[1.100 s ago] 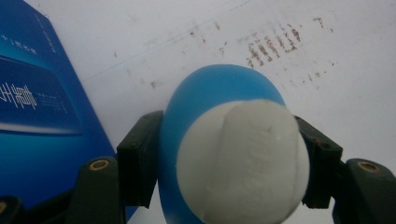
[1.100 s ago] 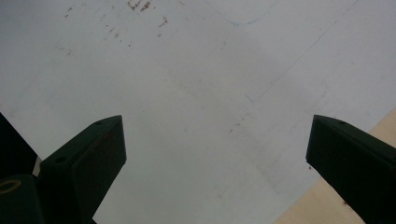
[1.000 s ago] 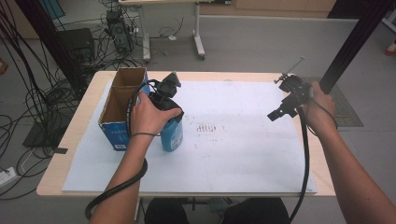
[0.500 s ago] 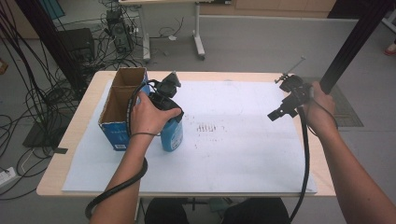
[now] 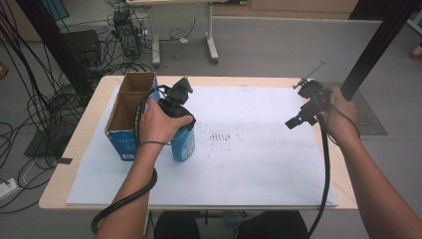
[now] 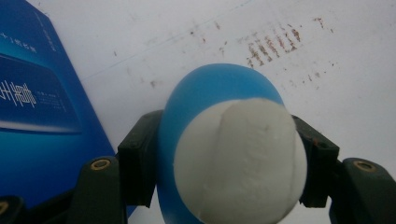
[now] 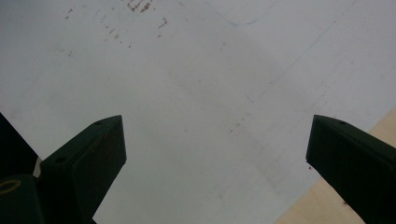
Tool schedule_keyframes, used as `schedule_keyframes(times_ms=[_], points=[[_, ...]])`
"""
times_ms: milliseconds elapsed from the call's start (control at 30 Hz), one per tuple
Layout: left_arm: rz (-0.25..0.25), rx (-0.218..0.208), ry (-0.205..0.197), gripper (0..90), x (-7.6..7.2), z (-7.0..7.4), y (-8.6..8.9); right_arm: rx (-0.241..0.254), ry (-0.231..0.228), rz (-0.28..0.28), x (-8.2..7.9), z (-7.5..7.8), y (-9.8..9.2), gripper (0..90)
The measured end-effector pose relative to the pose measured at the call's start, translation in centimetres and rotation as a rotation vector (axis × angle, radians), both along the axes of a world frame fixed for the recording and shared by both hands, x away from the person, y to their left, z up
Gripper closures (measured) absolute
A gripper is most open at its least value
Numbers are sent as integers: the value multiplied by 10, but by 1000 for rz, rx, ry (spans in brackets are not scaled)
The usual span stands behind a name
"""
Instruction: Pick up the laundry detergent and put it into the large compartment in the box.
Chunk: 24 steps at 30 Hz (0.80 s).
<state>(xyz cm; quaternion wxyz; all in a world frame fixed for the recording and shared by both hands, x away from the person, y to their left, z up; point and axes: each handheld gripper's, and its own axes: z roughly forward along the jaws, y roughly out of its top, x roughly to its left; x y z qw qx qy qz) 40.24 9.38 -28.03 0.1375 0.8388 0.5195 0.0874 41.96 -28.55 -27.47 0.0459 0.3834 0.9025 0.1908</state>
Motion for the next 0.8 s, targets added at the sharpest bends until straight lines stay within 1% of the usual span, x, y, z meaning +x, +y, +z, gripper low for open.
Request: schedule_keyframes(times_ms=[333, 800], points=[[-5, -5, -13, 370, -1, -1, 1, -2, -2, 1, -1, 0, 1, 45], [-9, -6, -14, 370, -1, -1, 1, -6, -3, 3, -1, 0, 2, 45]])
